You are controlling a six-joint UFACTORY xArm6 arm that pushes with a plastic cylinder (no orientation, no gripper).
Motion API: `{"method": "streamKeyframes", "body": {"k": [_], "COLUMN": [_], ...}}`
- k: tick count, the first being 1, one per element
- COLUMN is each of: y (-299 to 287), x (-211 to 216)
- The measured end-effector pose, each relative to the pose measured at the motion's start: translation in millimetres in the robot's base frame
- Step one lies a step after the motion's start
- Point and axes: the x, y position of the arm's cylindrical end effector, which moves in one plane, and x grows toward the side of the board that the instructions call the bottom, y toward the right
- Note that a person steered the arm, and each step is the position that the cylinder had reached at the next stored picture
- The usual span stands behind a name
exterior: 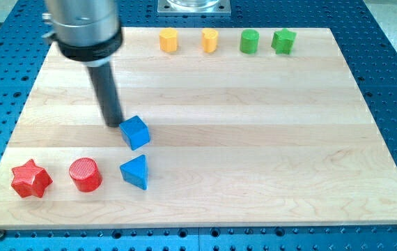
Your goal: Move the cube towards the bottom center side
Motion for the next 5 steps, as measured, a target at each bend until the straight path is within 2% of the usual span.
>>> {"method": "streamKeyframes", "body": {"k": [3, 5], "y": [127.3, 126.3], "x": [47.7, 73.2]}}
